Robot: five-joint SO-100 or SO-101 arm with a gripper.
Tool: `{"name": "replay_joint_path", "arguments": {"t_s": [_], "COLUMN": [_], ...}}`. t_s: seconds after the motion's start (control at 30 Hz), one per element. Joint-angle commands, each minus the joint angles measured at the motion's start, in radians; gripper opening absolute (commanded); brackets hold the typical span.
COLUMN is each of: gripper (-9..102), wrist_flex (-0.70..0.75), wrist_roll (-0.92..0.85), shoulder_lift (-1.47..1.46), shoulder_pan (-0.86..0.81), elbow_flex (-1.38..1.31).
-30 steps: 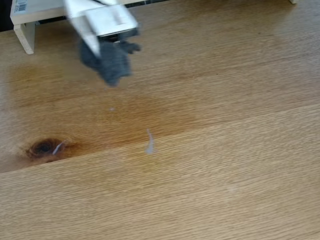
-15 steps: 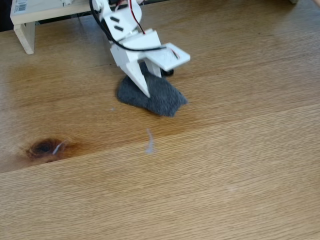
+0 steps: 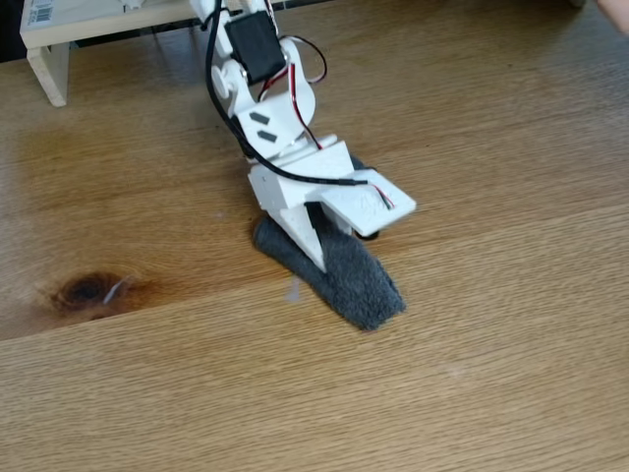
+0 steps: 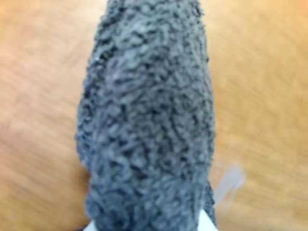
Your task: Clean the area in front of the robot
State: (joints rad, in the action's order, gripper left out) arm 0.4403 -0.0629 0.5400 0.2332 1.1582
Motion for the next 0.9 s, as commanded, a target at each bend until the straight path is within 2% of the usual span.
{"name": "replay_joint_path", "arguments": {"t_s": [0.0, 0.17, 0.5, 0.63, 0.87], "gripper": [0, 0, 0, 0, 0], "wrist_flex": [0.092, 0.337, 0.606, 0.721, 0.94], "wrist_roll": [-0.035, -0.051, -0.058, -0.017, 0.107], "shoulder_lift": [-0.032, -0.037, 0.028, 0.08, 0.321], "shoulder_pan": [-0.13, -0.235, -0.354, -0.295, -0.08], "elbow_flex": [-0.287, -0.382, -0.38, -0.376, -0.29]}}
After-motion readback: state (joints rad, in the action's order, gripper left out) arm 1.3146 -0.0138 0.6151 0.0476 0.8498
